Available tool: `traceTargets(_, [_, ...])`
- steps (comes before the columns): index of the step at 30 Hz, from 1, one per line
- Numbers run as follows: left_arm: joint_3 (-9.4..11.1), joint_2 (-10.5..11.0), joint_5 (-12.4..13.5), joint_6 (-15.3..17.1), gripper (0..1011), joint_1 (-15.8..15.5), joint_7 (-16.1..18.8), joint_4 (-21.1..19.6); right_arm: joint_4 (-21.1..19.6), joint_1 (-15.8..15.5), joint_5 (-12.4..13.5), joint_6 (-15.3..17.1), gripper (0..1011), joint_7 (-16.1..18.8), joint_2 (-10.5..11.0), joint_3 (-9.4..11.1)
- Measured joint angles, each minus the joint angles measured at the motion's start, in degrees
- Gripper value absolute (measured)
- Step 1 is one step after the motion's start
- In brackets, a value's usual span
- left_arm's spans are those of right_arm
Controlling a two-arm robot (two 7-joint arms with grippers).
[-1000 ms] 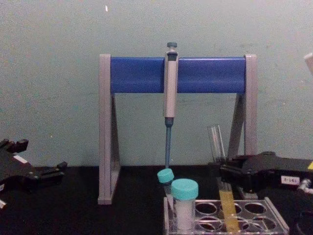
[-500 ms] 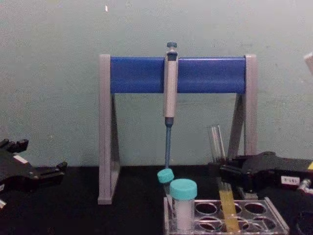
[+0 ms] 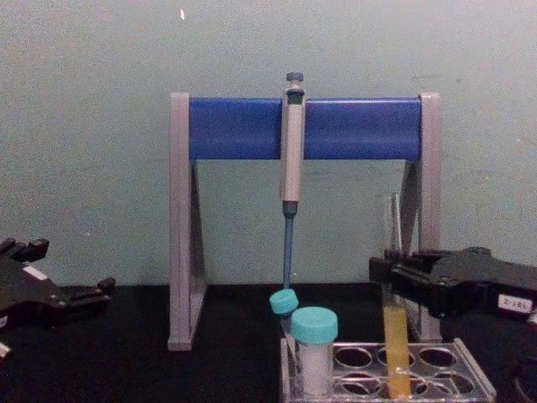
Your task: Pick up the test tube from the test tube rack, shake it, then place it back into the test tube rack.
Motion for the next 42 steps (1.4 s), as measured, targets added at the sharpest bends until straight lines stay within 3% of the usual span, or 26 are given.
traceTargets(9, [0.0,0.0,0.0,0.0,1010,0.0,0.0,0.0,-1.3,-2.8,1.4,-5.5,229,0.0,-0.6,2.7])
traceTargets(15, [0.0,0.0,0.0,0.0,1009,0.0,0.0,0.0,-2.4,-3.6,2.1,-7.4,229,0.6,-1.0,3.8])
traceTargets(28, [0.0,0.0,0.0,0.0,1009,0.0,0.0,0.0,-5.2,-3.4,2.0,-8.4,229,0.0,-1.6,5.1])
traceTargets(42, [0.0,0.0,0.0,0.0,1010,0.0,0.0,0.0,-3.3,-0.5,1.3,-8.1,229,0.0,-3.5,4.4])
